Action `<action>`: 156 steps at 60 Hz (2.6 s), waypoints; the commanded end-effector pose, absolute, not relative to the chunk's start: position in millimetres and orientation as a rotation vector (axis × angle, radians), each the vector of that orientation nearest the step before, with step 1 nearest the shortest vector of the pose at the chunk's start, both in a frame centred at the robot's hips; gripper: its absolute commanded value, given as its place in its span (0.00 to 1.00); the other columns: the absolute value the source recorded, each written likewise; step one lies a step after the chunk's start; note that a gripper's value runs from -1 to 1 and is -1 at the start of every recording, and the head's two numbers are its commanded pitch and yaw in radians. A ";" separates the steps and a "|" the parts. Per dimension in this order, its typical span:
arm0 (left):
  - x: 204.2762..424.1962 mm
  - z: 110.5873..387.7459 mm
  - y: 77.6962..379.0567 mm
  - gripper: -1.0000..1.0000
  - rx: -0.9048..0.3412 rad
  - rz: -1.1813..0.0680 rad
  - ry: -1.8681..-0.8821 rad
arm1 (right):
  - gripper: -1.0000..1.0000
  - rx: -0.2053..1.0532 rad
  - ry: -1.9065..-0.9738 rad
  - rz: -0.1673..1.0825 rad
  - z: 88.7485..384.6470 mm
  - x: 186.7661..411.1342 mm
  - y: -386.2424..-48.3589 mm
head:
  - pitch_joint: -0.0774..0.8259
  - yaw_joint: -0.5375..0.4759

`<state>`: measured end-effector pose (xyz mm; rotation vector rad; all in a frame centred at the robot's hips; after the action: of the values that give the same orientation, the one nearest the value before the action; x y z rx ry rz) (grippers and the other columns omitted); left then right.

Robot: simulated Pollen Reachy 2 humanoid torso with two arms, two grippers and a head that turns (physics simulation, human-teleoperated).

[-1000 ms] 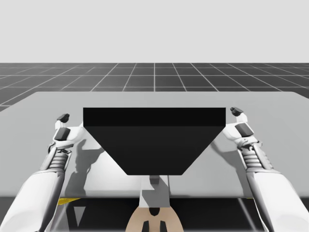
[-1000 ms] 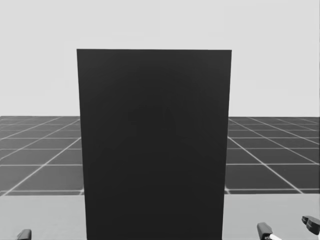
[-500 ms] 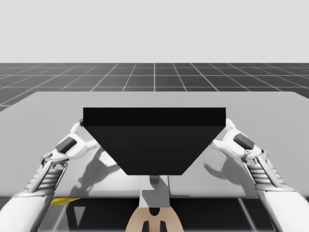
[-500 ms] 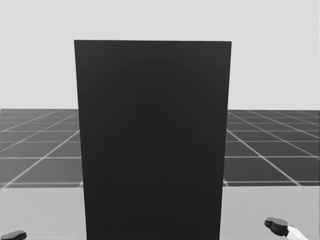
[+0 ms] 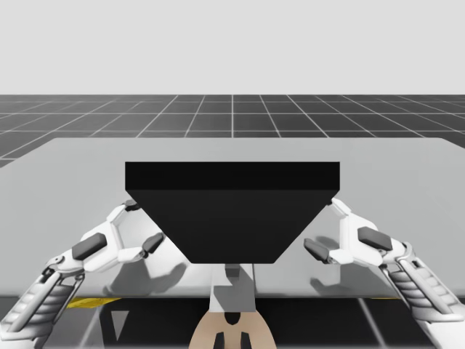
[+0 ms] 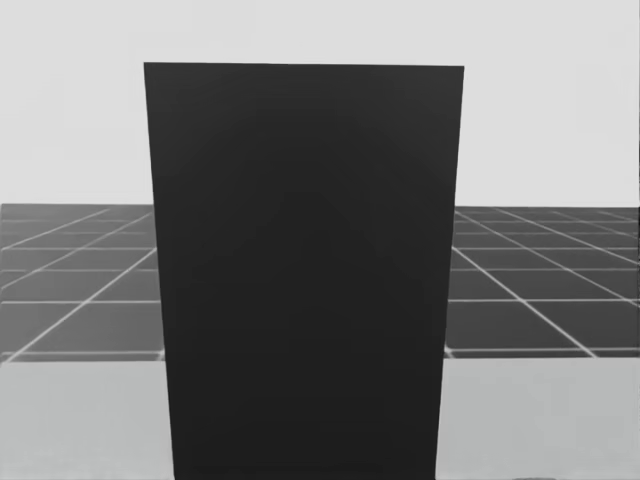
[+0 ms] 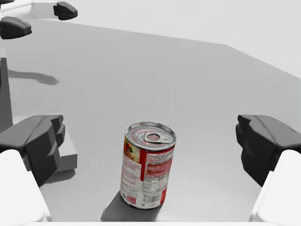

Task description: Reach around the screen and pick up the object behind it.

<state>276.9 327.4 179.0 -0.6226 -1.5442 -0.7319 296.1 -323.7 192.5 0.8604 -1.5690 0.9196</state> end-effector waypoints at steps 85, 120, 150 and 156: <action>258.1 168.5 304.5 0.00 -0.607 -0.905 -1.499 | 1.00 0.803 -1.433 1.012 115.1 355.7 -262.6 | 0.21 0.48; 259.3 171.6 309.5 0.00 -0.581 -0.874 -1.516 | 1.00 0.505 -1.664 0.774 162.6 331.0 -390.2 | 0.21 0.48; 260.5 174.1 314.2 0.00 -0.552 -0.849 -1.537 | 1.00 0.210 -1.933 0.499 282.3 345.4 -418.5 | 0.21 0.48; 261.5 176.3 317.7 0.00 -0.543 -0.828 -1.554 | 1.00 0.213 -2.016 0.404 314.2 336.9 -418.0 | 0.21 0.48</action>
<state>260.6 314.4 174.4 -0.5531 -1.5399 -0.8457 339.4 -405.4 253.3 0.4224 -1.8469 0.6129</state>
